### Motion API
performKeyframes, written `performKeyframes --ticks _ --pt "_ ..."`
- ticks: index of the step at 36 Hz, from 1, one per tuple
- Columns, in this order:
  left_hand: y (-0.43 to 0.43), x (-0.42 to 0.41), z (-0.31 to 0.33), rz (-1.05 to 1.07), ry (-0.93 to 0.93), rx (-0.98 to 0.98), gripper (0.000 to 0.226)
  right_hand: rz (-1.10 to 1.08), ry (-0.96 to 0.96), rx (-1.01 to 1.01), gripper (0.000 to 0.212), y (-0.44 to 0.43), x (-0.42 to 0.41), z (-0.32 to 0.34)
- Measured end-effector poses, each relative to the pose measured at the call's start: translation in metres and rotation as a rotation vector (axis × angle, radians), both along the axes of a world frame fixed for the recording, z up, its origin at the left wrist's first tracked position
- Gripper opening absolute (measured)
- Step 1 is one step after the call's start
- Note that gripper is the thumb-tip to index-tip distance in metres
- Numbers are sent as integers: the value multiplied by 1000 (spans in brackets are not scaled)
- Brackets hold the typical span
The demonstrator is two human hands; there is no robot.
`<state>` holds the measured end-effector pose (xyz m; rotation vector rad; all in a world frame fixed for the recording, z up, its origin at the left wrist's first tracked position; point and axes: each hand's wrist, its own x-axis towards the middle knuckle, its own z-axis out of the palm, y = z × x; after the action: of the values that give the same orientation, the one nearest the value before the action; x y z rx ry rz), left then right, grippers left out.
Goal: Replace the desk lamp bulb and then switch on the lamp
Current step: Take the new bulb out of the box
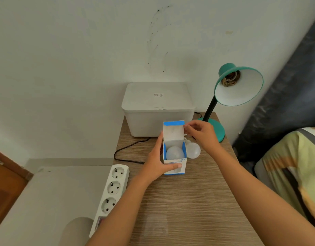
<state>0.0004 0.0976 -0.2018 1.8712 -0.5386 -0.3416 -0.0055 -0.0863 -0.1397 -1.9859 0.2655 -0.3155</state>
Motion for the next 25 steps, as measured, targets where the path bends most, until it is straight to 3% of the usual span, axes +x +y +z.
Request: performKeyframes --ticks 4,9,11,18,22,25 --pt "0 1 -1 -4 11 21 120 20 28 8 8 -1 -8 -4" --pt "-1 1 -1 -10 14 32 121 -121 -95 -94 9 1 -20 0" --pt "0 0 1 -12 20 32 121 -40 -79 -153 9 3 -27 1" --pt "1 0 0 -26 57 39 121 487 243 -590 26 24 -21 13" --pt "0 0 0 -10 86 56 121 598 530 -798 20 40 -10 24" --pt "-2 0 1 -10 86 81 121 584 556 -841 24 43 -3 27"
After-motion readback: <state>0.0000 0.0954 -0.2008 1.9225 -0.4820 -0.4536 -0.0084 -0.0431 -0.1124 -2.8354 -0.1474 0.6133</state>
